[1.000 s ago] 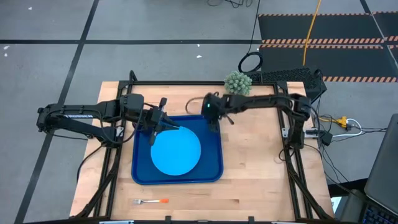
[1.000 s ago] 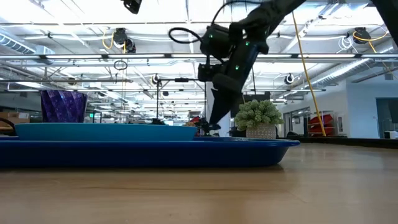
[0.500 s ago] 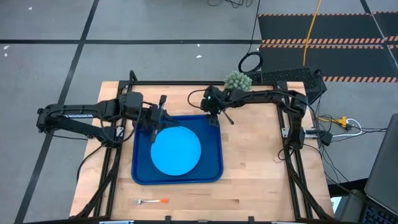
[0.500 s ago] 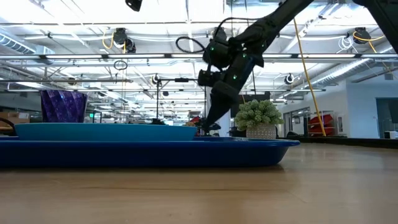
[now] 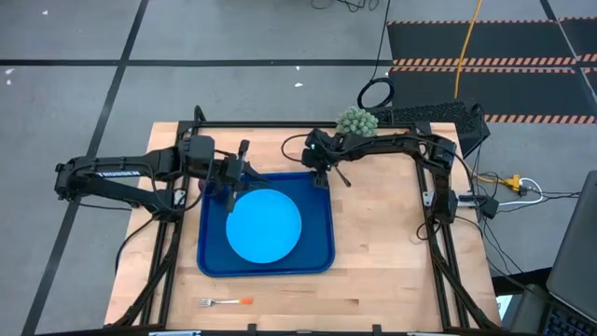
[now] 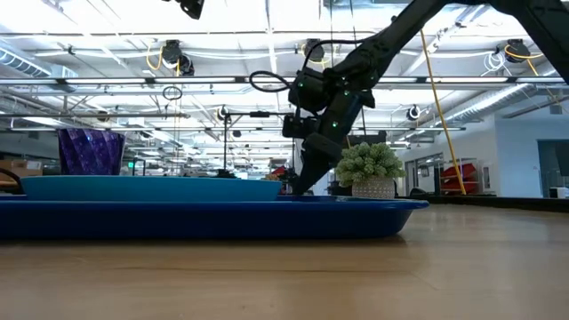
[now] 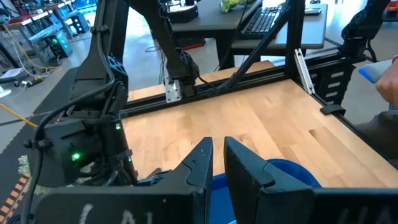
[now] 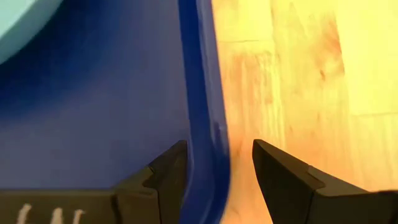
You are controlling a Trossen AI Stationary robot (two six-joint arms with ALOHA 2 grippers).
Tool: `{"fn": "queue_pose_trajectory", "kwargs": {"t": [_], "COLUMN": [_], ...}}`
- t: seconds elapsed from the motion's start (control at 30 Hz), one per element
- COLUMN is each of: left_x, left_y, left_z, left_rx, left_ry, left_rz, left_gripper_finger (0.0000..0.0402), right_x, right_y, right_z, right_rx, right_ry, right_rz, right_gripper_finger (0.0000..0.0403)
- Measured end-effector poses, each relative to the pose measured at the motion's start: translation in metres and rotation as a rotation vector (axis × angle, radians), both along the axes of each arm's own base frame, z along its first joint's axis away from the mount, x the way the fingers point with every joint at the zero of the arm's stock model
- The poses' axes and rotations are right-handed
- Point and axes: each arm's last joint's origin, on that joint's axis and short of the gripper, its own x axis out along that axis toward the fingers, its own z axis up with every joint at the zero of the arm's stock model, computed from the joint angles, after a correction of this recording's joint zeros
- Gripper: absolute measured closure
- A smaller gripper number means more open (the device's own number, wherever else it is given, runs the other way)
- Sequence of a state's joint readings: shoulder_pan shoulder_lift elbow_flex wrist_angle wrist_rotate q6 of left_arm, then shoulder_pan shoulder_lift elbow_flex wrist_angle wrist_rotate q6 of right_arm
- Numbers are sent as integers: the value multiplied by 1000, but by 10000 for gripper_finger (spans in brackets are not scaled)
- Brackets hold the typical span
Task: Pick and place plate/cup/fork/spoon on tray
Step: Adjust the dark blue tray
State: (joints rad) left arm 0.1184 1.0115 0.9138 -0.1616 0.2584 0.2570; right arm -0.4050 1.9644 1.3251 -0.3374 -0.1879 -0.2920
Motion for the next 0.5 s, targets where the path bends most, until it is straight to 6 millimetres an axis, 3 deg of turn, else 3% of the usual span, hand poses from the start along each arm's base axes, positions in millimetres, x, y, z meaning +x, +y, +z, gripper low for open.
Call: {"fn": "queue_pose_trajectory", "kwargs": {"t": [0.2,0.5], "left_x": [0,-1], "left_y": [0,0], "left_z": [0,-2], "left_rx": [-1,-3], "left_ry": [5,22], "left_rz": [0,0], "left_gripper_finger": [357,357], "right_x": [-2,-5], "right_y": [-1,0], "right_z": [-13,-16], "right_rx": [26,26], "right_ry": [60,106], "right_rz": [-7,-14], "right_gripper_finger": [229,229]}}
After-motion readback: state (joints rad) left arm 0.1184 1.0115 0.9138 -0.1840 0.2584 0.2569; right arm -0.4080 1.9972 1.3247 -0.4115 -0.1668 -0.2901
